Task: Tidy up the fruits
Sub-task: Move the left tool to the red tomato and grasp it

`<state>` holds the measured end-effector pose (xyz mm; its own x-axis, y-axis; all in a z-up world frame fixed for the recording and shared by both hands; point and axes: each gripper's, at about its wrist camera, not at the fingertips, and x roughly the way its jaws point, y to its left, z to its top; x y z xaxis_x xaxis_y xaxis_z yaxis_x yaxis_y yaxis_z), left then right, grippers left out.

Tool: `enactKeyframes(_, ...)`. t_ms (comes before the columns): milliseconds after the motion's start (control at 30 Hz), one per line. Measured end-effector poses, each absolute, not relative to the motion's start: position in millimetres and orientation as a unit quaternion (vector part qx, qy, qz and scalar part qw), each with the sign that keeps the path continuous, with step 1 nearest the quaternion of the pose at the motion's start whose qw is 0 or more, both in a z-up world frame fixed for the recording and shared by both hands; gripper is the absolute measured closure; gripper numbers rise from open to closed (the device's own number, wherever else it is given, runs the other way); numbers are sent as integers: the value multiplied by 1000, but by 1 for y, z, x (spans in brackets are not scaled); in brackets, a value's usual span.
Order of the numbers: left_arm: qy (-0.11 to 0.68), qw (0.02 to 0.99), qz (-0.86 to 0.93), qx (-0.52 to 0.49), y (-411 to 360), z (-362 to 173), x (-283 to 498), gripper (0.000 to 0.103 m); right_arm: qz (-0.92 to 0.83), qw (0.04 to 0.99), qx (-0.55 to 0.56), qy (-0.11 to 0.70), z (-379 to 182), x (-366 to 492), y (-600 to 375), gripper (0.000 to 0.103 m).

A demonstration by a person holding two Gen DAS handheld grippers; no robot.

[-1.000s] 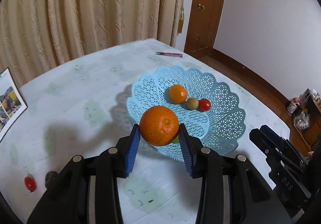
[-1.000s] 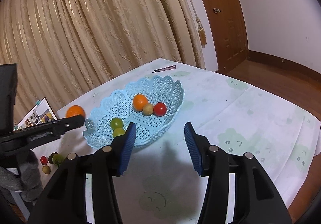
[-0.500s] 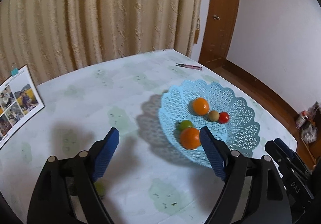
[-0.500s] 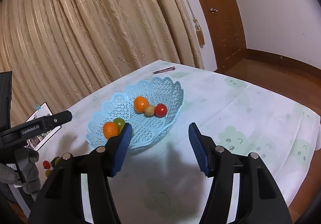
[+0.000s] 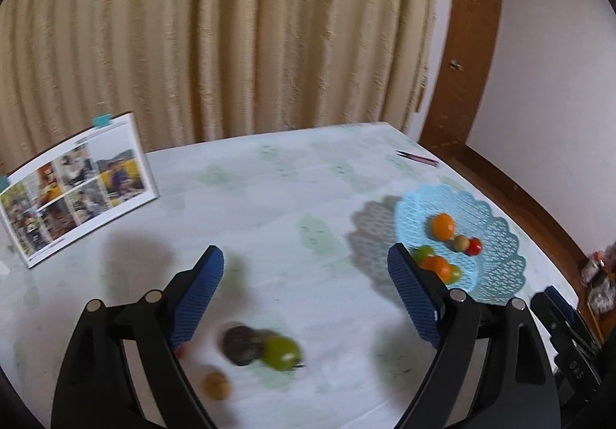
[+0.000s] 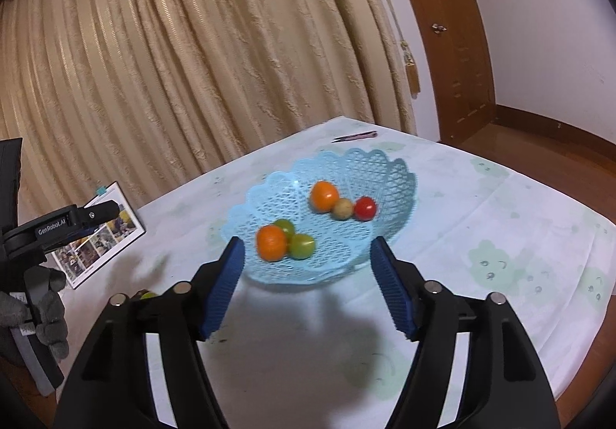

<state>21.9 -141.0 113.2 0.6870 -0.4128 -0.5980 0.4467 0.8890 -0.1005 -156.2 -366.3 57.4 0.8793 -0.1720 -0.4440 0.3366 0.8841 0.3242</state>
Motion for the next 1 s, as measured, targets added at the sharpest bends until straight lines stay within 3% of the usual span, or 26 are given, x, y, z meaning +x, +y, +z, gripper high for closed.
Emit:
enactKeyframes(467,361,923,-134,-21,-34,75,45,16,-91,954,175,224,63,-142,-320,31)
enactKeyframes(867,414,900,-135,2,-33,19,50,17,-57,952,157,257,52,-128,-291,31)
enactKeyframes(1000,423,897,-130,14,-36,9,52,24,-46,951,147,268,48,-123,-283,31)
